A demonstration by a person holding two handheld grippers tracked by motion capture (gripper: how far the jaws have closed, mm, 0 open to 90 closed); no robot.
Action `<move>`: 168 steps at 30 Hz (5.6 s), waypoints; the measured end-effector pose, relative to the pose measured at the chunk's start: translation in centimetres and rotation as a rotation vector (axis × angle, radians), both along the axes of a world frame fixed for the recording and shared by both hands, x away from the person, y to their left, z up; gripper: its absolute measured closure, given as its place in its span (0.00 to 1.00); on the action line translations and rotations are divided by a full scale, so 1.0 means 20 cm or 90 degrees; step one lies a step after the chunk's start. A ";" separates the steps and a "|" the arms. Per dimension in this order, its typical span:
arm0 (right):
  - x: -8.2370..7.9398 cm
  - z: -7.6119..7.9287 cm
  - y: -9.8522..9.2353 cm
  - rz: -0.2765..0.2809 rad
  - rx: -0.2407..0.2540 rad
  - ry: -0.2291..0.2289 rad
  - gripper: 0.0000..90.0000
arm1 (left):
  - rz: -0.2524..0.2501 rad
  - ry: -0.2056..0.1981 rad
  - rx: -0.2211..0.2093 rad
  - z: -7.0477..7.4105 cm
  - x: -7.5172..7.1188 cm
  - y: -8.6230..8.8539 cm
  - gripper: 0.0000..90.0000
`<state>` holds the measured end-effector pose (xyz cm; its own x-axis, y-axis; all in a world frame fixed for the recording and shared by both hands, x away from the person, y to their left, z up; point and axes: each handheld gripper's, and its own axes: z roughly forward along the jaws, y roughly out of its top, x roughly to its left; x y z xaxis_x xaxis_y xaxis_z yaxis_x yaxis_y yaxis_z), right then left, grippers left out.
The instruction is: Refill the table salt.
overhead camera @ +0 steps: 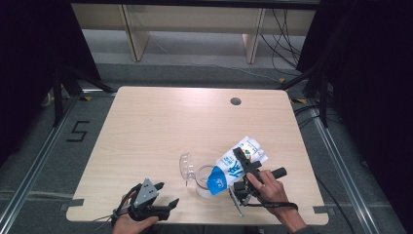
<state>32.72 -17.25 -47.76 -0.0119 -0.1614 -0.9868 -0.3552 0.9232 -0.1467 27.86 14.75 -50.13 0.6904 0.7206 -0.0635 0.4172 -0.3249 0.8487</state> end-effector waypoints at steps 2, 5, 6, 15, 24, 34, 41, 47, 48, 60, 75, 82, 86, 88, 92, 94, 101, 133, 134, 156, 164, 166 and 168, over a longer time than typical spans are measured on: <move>0.00 0.00 0.00 -0.001 -0.002 -0.001 0.58 | -0.001 -0.001 0.001 0.00 0.00 0.00 0.27; 0.00 0.00 0.00 -0.002 -0.003 -0.003 0.58 | 0.002 0.000 -0.001 0.00 0.00 0.00 0.27; 0.00 0.00 0.00 -0.002 -0.004 -0.003 0.58 | -0.002 -0.002 0.000 0.00 0.00 0.00 0.27; -0.01 -0.02 -0.01 -0.017 0.029 0.015 0.58 | 0.002 0.004 -0.004 0.00 -0.01 0.00 0.27; -0.01 -0.01 -0.01 -0.020 0.011 0.006 0.59 | -0.003 0.002 -0.002 0.00 0.00 -0.01 0.27; -0.01 -0.01 -0.01 -0.016 0.008 0.000 0.59 | -0.001 0.002 -0.004 0.00 0.00 0.00 0.27; -0.01 -0.01 -0.01 -0.029 0.018 0.005 0.59 | 0.000 0.005 -0.002 0.00 0.00 0.00 0.26; -0.01 0.00 0.00 -0.021 0.007 -0.003 0.59 | 0.001 0.002 -0.006 0.00 0.00 0.00 0.26; 0.00 0.00 0.00 -0.009 0.000 -0.009 0.60 | -0.001 -0.001 -0.002 0.00 0.00 0.00 0.26; 0.00 0.00 0.00 -0.003 -0.006 -0.011 0.60 | -0.002 -0.002 0.002 0.00 0.00 0.00 0.24; -0.01 0.00 0.00 -0.011 -0.009 -0.015 0.61 | 0.006 0.003 -0.005 0.01 0.00 0.00 0.23; -0.01 0.00 0.01 -0.012 -0.011 -0.017 0.61 | 0.005 0.002 -0.006 0.01 0.00 0.00 0.23; -0.01 -0.01 0.00 -0.024 -0.004 -0.009 0.61 | 0.008 0.003 -0.011 0.01 0.00 0.00 0.23; -0.01 0.00 0.01 -0.014 -0.011 -0.016 0.61 | 0.005 0.002 -0.006 0.01 0.00 0.00 0.23; -0.01 0.00 0.00 -0.019 -0.011 -0.012 0.62 | 0.004 0.001 -0.005 0.01 0.00 0.00 0.23; -0.01 0.00 0.00 -0.017 -0.013 -0.016 0.62 | 0.005 0.002 -0.001 0.01 0.00 0.00 0.23; -0.01 0.01 0.01 0.003 -0.027 -0.033 0.62 | 0.006 0.003 -0.003 0.01 0.00 0.00 0.23; -0.01 0.00 0.01 -0.009 -0.024 -0.026 0.64 | 0.004 0.002 -0.004 0.01 0.00 0.00 0.23; -0.01 0.00 0.01 -0.006 -0.030 -0.023 0.64 | 0.003 -0.002 0.003 0.01 0.00 0.00 0.23; -0.01 0.00 0.01 0.005 -0.026 -0.038 0.66 | 0.003 0.000 -0.004 0.01 0.00 0.00 0.23; -0.02 0.00 0.01 -0.012 -0.021 -0.023 0.67 | 0.003 0.000 -0.004 0.01 0.00 0.00 0.23; -0.02 0.00 0.01 -0.016 -0.026 -0.025 0.67 | 0.004 0.000 -0.004 0.01 0.00 0.00 0.23; -0.02 0.01 0.01 -0.009 -0.031 -0.031 0.67 | 0.004 0.000 -0.005 0.01 0.00 0.00 0.23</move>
<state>32.40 -17.04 -47.55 0.0332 -0.2098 -0.9772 -0.3335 0.9194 -0.2087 27.81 14.76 -49.96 0.6859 0.7245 -0.0686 0.4189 -0.3160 0.8513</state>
